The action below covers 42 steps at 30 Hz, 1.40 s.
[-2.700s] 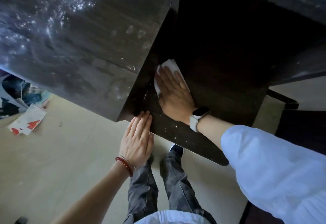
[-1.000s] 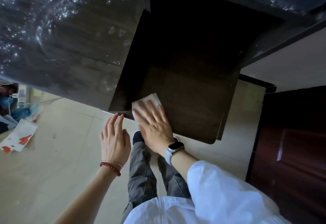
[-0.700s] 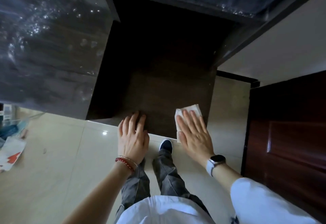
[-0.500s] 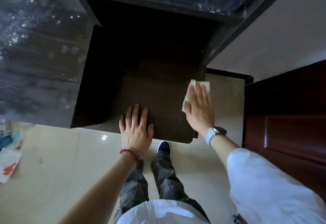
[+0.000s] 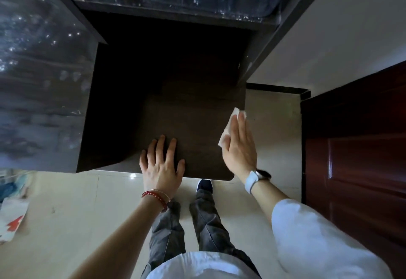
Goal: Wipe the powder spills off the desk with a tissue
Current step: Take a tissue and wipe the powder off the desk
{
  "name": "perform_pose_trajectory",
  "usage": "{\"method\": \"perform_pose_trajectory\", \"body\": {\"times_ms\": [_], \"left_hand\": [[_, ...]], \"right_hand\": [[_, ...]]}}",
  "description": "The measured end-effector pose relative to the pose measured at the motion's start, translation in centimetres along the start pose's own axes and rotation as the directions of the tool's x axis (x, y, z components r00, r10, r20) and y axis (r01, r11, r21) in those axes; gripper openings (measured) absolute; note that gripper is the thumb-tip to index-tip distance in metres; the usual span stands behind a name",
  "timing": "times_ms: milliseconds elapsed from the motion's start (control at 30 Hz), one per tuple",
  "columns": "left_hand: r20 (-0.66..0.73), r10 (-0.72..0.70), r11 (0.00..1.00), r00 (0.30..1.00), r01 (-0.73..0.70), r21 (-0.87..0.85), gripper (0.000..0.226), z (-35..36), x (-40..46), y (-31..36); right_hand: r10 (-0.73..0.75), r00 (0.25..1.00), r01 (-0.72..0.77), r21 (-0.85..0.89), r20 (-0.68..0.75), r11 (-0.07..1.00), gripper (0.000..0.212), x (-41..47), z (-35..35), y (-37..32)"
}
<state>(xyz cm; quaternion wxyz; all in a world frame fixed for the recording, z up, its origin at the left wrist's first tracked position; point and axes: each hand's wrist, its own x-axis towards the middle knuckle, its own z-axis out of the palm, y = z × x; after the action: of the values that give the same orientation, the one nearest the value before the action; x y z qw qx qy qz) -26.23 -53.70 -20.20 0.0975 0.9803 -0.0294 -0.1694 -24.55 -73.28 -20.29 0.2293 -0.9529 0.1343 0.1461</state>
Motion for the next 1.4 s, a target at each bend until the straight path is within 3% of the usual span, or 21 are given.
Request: {"method": "perform_pose_trajectory", "body": {"times_ms": [233,433,600,900,1033,1133,1400], "left_hand": [[0.016,-0.002,1.000,1.000,0.002,-0.016,0.058,0.3,0.0,-0.2],[0.021,0.015,0.996,1.000,-0.013,-0.086,0.053,-0.4,-0.2,-0.5],[-0.049,0.026,0.999,0.998,-0.029,-0.046,0.049,-1.3,-2.2,-2.2],[0.039,-0.167,0.979,0.985,0.170,-0.108,0.055,-1.3,-6.2,-11.7],[0.057,-0.140,0.983,0.988,0.146,-0.114,0.058,-1.8,-5.8,-16.1],[0.082,-0.044,0.989,0.996,0.055,-0.137,0.055,-2.2,-5.6,-18.5],[0.094,0.042,0.989,0.995,-0.028,-0.144,0.055,-3.2,-5.8,-22.6]], "right_hand": [[0.035,0.999,-0.037,-0.069,-0.032,0.997,0.056,4.9,-1.2,-0.4],[-0.059,0.998,0.054,-0.162,-0.028,0.985,0.056,-4.7,2.6,0.6],[-0.044,0.997,0.028,-0.215,-0.069,0.976,0.058,-7.5,4.3,-0.7],[-0.107,0.993,0.093,-0.204,-0.059,0.975,0.057,-7.3,8.9,-10.6],[-0.228,0.972,0.215,-0.175,-0.056,0.961,0.055,-8.2,11.4,-15.6],[-0.320,0.947,0.314,-0.105,-0.038,0.943,0.054,-9.6,13.2,-19.1],[-0.132,0.976,0.122,-0.067,-0.172,0.990,0.053,-11.5,14.9,-22.7]]}}
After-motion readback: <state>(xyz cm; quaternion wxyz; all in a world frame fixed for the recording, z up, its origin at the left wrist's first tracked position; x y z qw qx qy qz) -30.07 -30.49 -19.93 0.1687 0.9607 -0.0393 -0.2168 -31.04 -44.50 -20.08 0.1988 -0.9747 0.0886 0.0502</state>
